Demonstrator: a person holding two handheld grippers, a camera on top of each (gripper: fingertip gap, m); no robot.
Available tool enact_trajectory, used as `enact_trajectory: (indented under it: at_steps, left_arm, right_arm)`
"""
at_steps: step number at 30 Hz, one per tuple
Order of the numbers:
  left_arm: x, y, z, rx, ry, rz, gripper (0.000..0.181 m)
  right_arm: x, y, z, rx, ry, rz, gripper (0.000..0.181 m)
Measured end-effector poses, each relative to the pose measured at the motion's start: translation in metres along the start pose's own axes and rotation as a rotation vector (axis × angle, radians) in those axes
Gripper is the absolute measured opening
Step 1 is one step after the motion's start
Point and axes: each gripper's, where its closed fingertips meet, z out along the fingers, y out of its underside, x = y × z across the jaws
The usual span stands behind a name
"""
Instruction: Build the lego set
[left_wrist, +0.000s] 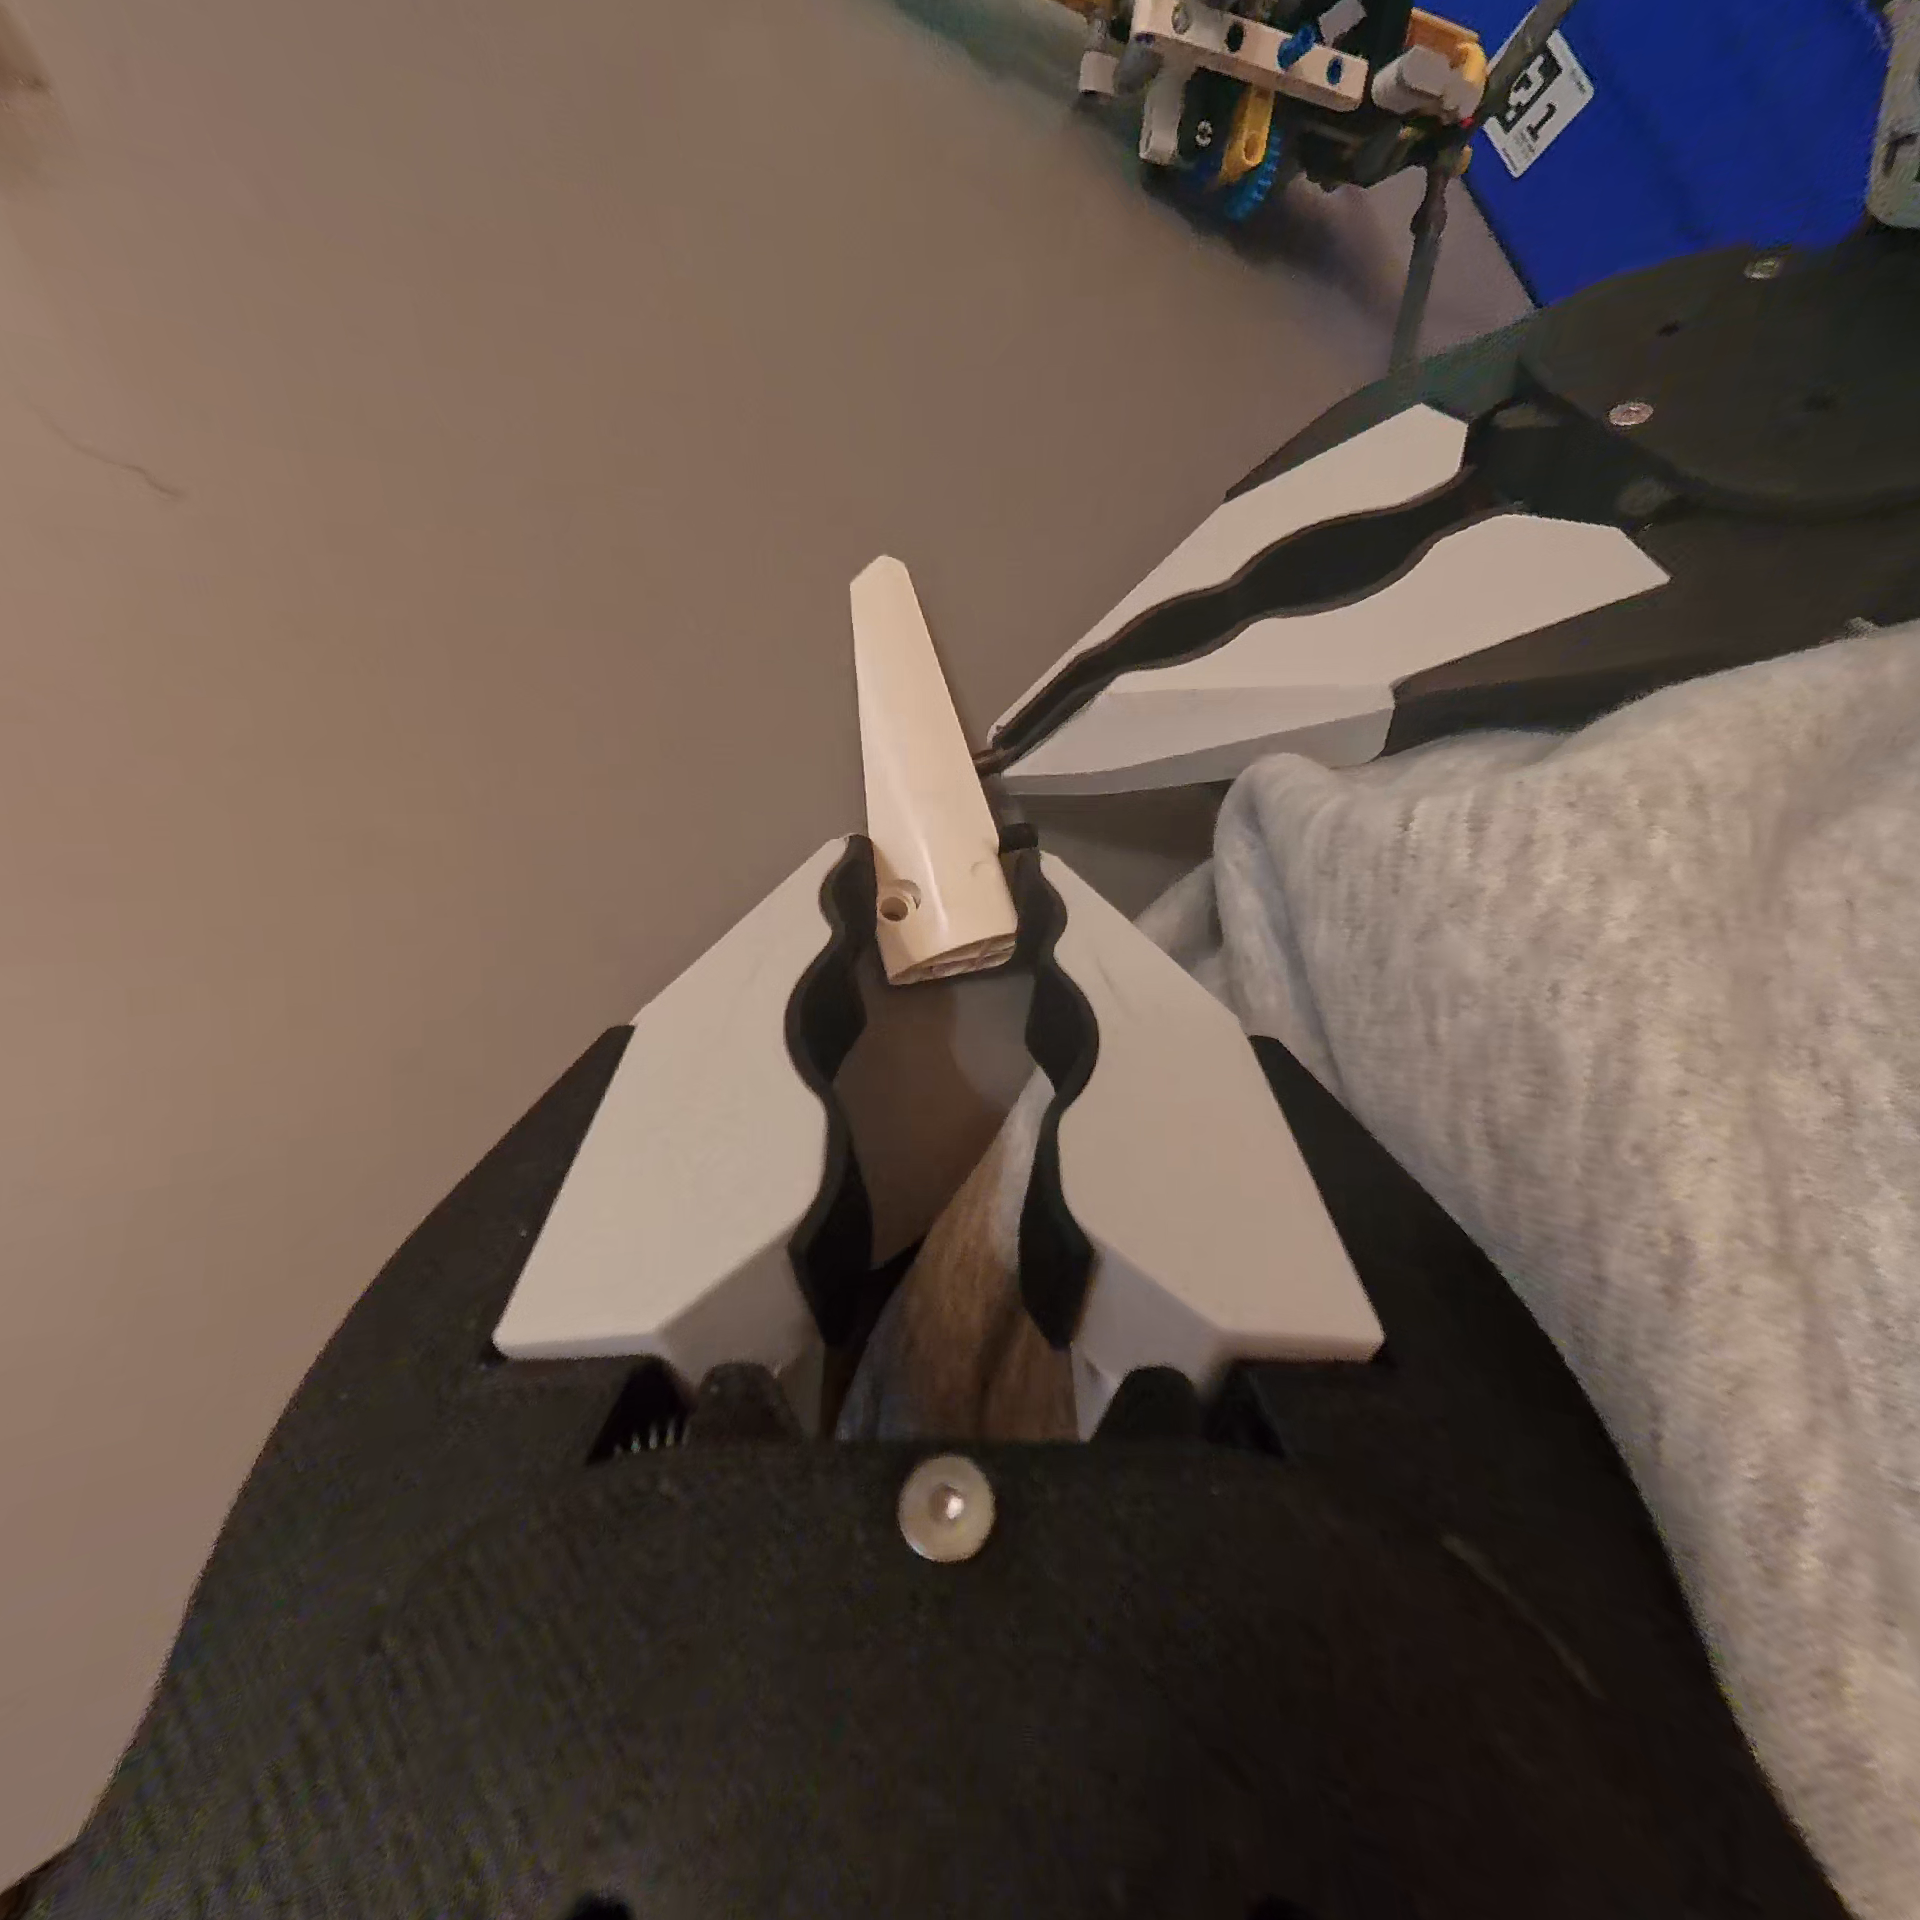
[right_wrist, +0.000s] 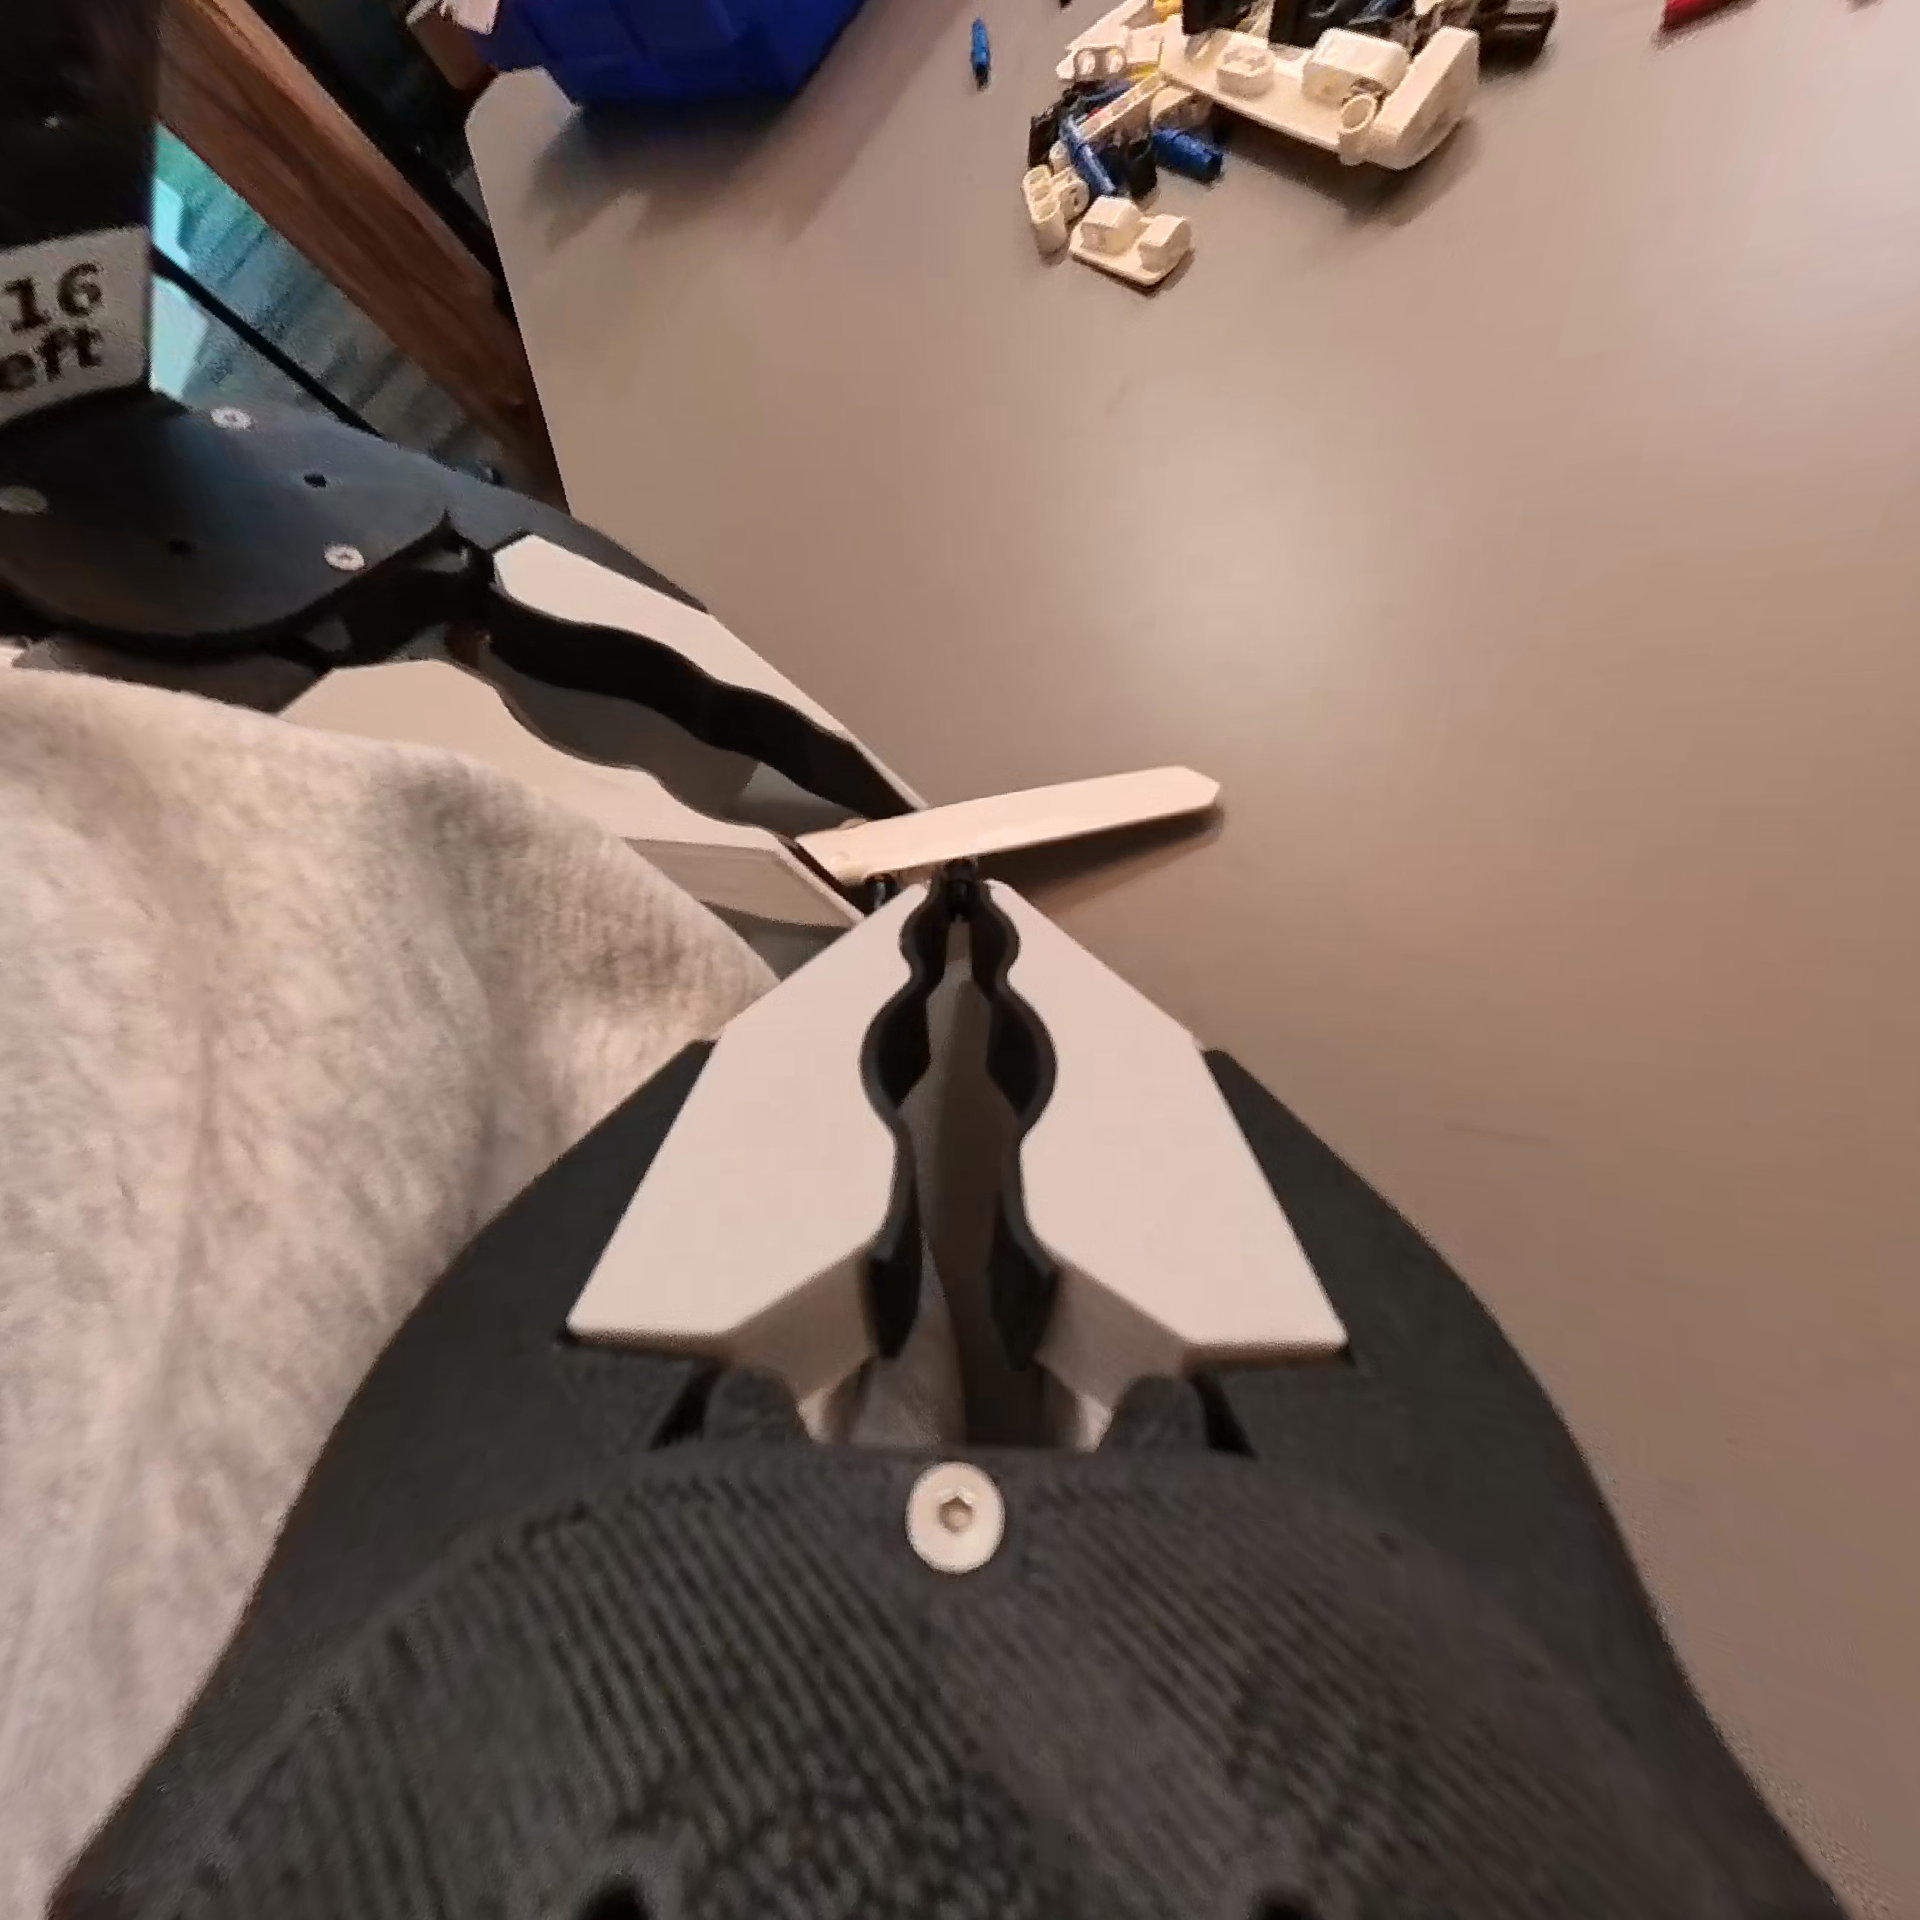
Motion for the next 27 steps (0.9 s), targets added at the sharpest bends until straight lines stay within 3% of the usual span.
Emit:
enact_trajectory:
  at_steps: [5,15,18,22,27]
  left_arm:
    - [-0.0007,-0.0015,-0.0001,0.003,0.017,-0.03,0.031]
    - [-0.0019,-0.0014,-0.0001,-0.009,0.015,-0.031,0.03]
    - [-0.0021,-0.002,-0.0002,-0.011,0.02,-0.035,0.032]
    - [-0.0024,-0.0019,-0.0001,-0.016,0.016,-0.021,0.033]
    - [0.0027,-0.0022,0.0011,-0.02,0.061,-0.028,0.03]
  right_arm:
    - [0.0005,-0.0029,0.0007,0.015,-0.022,0.053,0.003]
    - [0.0,-0.004,0.0015,-0.013,0.093,-0.312,0.003]
    - [0.0007,-0.0049,0.0029,-0.016,0.103,-0.339,0.004]
    - [0.0011,-0.0036,0.0035,-0.029,0.065,-0.282,0.004]
    - [-0.0009,-0.0083,0.0032,-0.015,-0.129,0.022,0.002]
